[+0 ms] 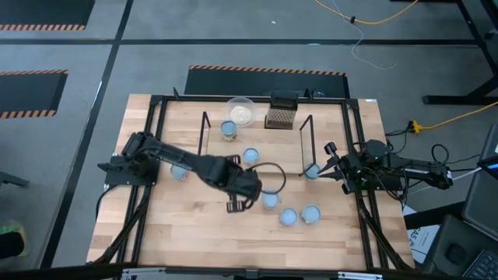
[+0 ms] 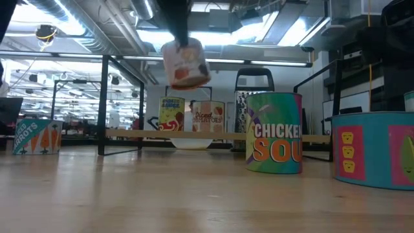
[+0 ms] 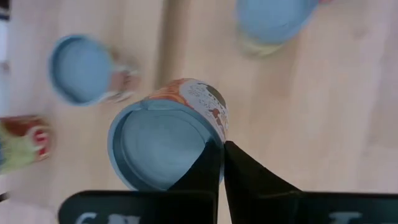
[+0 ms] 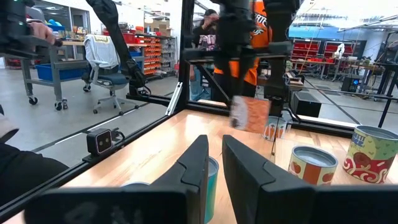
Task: Pick and place cans onto a shelf
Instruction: Put the canned meatballs on the shelf
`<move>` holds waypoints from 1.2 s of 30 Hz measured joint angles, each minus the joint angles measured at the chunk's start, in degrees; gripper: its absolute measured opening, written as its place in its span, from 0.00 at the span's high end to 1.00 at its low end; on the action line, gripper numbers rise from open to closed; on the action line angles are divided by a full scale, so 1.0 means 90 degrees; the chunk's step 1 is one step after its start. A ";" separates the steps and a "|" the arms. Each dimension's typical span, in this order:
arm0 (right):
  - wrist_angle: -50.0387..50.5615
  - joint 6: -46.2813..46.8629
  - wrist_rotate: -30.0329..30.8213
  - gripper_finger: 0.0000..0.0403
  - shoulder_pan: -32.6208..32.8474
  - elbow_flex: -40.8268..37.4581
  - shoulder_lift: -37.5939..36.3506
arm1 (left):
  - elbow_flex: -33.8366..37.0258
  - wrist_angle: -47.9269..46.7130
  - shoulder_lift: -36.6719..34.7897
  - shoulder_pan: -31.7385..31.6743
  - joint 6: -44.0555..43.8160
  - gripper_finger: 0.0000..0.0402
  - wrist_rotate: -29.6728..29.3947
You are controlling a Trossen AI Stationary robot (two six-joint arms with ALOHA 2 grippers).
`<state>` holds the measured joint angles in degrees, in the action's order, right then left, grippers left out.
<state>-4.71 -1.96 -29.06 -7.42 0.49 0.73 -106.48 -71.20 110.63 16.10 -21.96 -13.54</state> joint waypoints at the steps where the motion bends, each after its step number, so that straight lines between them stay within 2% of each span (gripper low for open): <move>1: -0.0001 -0.0001 0.0000 0.87 0.0000 0.0000 0.0000 | 0.0000 -0.0117 0.0000 -0.0095 0.0129 0.99 0.0000; 9: 0.0000 -0.0002 0.0000 0.87 0.0000 0.0000 0.0000 | 0.0036 -0.0996 0.0000 -0.0759 0.1132 0.99 -0.0253; 16: 0.0000 -0.0001 0.0000 0.87 0.0000 0.0000 0.0000 | 0.0595 -0.0850 0.0000 -0.1224 0.1579 0.99 -0.0197; 21: 0.0000 -0.0002 0.0000 0.87 0.0000 0.0000 0.0001 | 0.0983 -0.0443 0.0000 -0.1437 0.1838 1.00 0.0161; 36: 0.0000 -0.0001 0.0000 0.87 0.0000 0.0000 0.0001 | 0.1302 0.0046 0.0000 -0.1652 0.2009 0.97 0.0631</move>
<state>-4.71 -1.96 -29.06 -7.42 0.49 0.74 -94.76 -70.78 110.63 1.23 -3.88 -7.86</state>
